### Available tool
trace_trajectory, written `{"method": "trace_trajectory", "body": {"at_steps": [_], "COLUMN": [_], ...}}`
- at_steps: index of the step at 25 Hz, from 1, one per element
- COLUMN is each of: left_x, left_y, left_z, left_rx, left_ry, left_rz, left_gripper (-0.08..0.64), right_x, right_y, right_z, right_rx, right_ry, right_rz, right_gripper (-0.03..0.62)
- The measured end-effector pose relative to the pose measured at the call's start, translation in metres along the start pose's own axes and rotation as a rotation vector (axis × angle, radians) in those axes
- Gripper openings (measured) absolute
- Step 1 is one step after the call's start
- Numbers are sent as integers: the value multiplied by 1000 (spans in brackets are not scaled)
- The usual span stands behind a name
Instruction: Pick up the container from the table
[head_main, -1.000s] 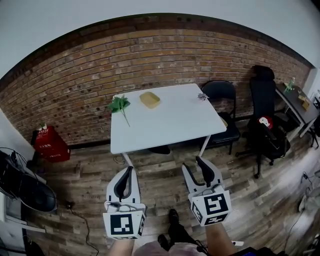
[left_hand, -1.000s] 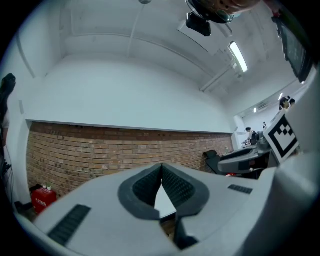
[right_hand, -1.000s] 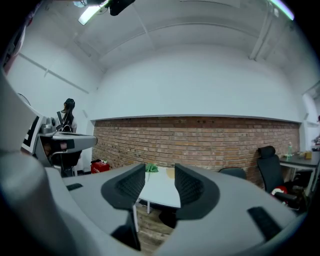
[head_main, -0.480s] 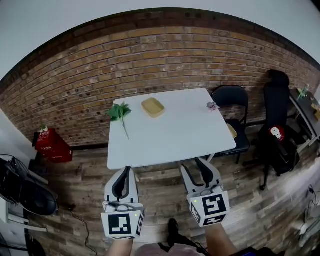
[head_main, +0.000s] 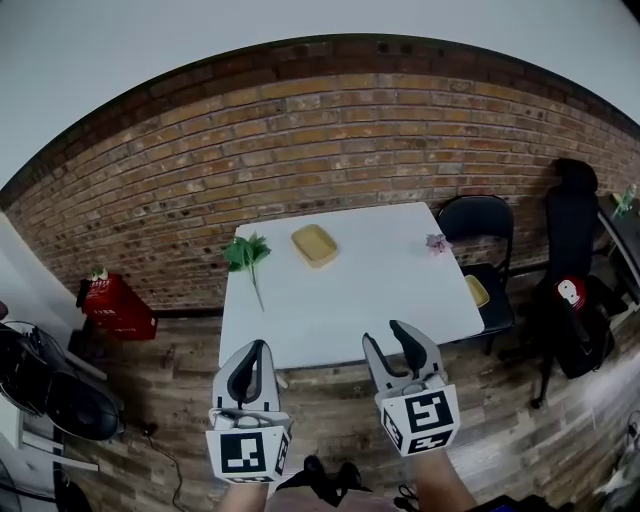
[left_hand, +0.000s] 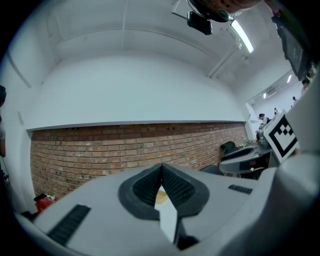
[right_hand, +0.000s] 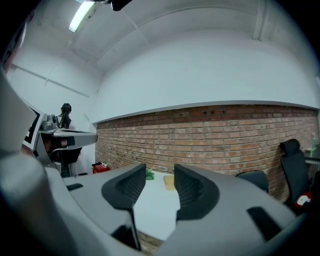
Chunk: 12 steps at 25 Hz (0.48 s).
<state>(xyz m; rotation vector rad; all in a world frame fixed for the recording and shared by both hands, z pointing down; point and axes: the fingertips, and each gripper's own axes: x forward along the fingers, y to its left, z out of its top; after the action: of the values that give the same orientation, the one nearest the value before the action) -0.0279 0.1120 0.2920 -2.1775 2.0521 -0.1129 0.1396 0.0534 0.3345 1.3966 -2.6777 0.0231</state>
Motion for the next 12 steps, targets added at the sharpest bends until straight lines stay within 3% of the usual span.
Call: {"method": "trace_trajectory", "body": {"at_steps": [12], "left_x": [52], "left_y": [43], "left_z": [-28], "left_rx": [-40], "left_ry": [8], "left_rz": [47], "left_gripper": [9], "right_x": [74], "right_y": [-6], "right_z": [-5], "right_rx": [-33], "right_ry": [24], "right_rz": [22], "right_gripper": [183]}}
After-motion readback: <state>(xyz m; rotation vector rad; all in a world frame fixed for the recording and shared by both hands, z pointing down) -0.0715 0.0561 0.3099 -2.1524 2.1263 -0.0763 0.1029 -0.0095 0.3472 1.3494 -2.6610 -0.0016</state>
